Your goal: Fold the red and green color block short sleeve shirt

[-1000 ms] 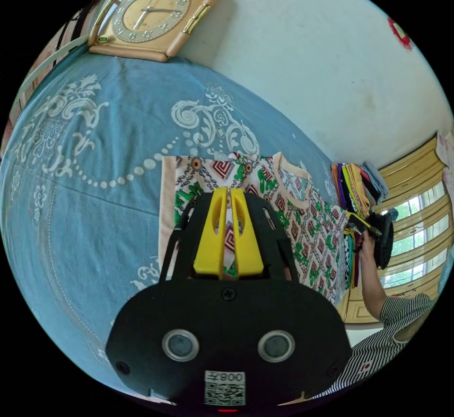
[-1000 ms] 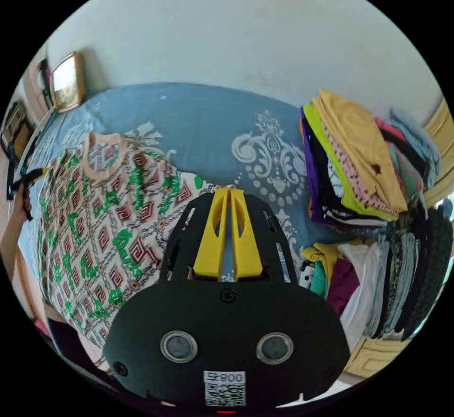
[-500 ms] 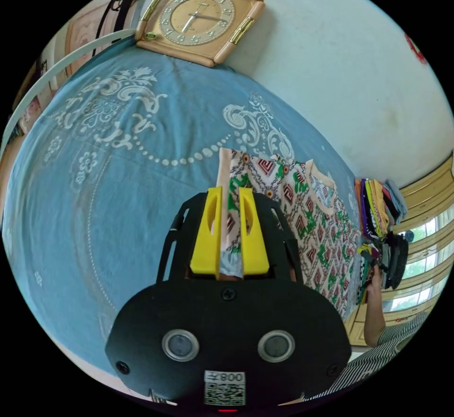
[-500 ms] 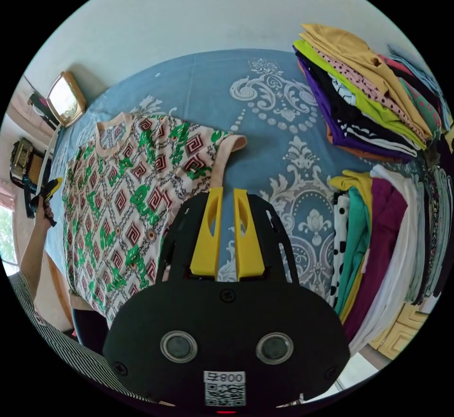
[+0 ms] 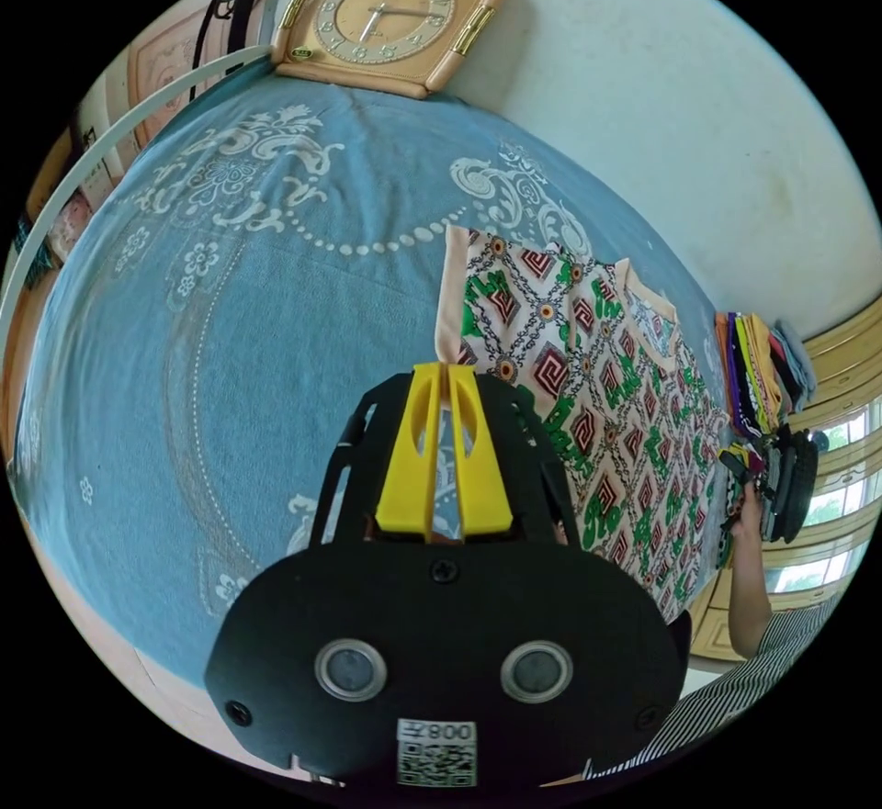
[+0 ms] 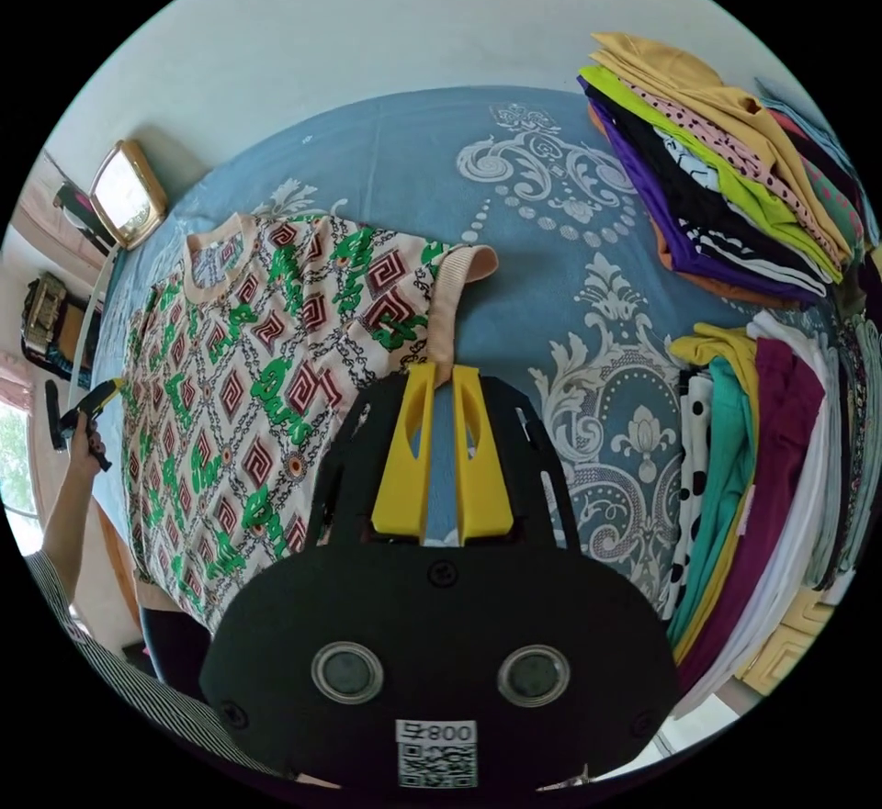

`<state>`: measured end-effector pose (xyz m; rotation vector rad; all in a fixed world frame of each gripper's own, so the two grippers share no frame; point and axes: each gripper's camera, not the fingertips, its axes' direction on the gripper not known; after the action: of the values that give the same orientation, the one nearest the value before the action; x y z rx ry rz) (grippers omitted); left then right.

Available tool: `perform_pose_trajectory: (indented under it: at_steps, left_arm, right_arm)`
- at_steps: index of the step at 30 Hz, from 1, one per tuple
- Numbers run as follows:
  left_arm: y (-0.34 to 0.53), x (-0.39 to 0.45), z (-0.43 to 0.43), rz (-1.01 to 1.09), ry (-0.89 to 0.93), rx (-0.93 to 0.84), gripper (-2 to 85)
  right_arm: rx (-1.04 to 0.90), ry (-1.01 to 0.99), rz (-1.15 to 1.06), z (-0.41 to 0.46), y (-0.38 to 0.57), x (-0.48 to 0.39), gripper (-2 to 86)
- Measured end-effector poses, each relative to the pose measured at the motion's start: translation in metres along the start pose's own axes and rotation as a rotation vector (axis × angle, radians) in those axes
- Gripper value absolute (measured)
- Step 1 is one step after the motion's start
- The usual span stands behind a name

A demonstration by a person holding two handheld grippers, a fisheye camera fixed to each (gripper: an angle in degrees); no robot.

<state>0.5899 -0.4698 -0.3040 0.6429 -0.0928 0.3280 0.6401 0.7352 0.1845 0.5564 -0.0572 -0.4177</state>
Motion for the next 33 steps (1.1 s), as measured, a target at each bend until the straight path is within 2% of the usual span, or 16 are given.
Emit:
perform_pose_trajectory:
  at_steps: [3, 7, 12, 16, 22, 27, 33]
  left_arm:
    - [-0.001, 0.002, -0.005, 0.003, 0.004, 0.001, 1.4]
    - [0.003, 0.001, -0.018, 0.027, 0.028, 0.033, 1.1]
    - [0.008, -0.002, 0.0, 0.007, 0.013, -0.026, 1.4]
    - [0.011, 0.0, -0.008, 0.012, -0.016, 0.025, 1.8]
    - [0.005, 0.009, -0.023, 0.023, -0.024, 0.136, 2.3]
    - [-0.029, 0.052, -0.004, 0.185, 0.083, 0.122, 2.9]
    - [-0.074, 0.105, 0.042, 0.279, 0.14, 0.064, 2.9]
  right_arm:
    - [-0.023, -0.031, 0.003, -0.007, 0.002, 0.008, 1.3]
    - [0.044, -0.008, 0.0, -0.041, 0.019, 0.014, 0.5]
    - [-0.054, -0.024, 0.037, -0.009, 0.024, 0.02, 0.3]
    - [0.021, -0.101, 0.121, -0.016, 0.023, 0.03, 0.3]
    - [0.156, -0.039, 0.197, -0.042, 0.012, 0.035, 0.4]
    - [0.194, -0.114, 0.006, -0.041, -0.045, -0.014, 1.4]
    - [0.073, -0.104, -0.258, 0.014, -0.134, -0.109, 3.4]
